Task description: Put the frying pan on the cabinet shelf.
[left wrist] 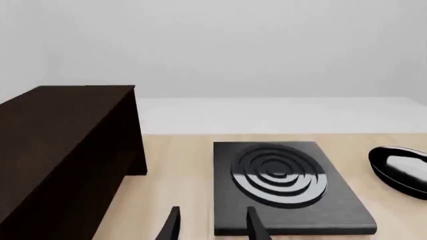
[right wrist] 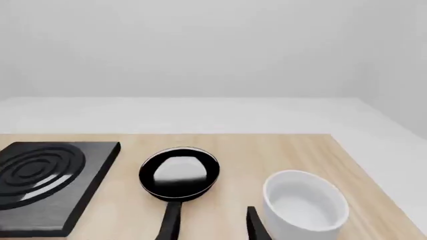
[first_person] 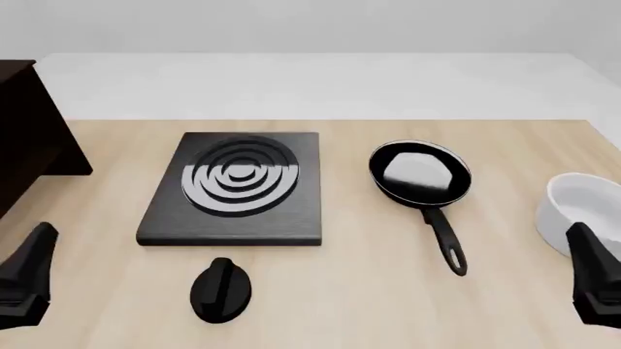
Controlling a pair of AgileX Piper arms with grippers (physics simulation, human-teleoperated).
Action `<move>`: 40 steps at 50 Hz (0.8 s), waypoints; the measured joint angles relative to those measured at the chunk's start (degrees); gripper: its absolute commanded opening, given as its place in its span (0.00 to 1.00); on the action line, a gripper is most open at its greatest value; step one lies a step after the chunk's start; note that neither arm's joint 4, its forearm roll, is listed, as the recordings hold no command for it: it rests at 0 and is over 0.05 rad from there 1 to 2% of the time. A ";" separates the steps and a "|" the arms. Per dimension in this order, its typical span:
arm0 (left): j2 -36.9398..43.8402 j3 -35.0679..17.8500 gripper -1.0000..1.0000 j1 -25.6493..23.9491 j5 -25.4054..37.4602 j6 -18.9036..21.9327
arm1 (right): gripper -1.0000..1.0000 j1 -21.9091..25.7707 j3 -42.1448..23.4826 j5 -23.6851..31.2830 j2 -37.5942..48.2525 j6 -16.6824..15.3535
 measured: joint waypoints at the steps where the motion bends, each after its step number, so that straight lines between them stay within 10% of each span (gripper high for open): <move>1: -0.12 0.09 1.00 -0.01 -0.12 0.02 | 1.00 0.08 0.08 -0.06 -0.14 -0.16; 21: 0.09 -15.17 1.00 -8.24 20.95 3.10 | 1.00 12.95 -22.43 25.87 9.51 3.13; 40: 0.65 -17.45 1.00 -10.27 25.03 3.32 | 1.00 20.57 -30.74 32.06 23.00 4.26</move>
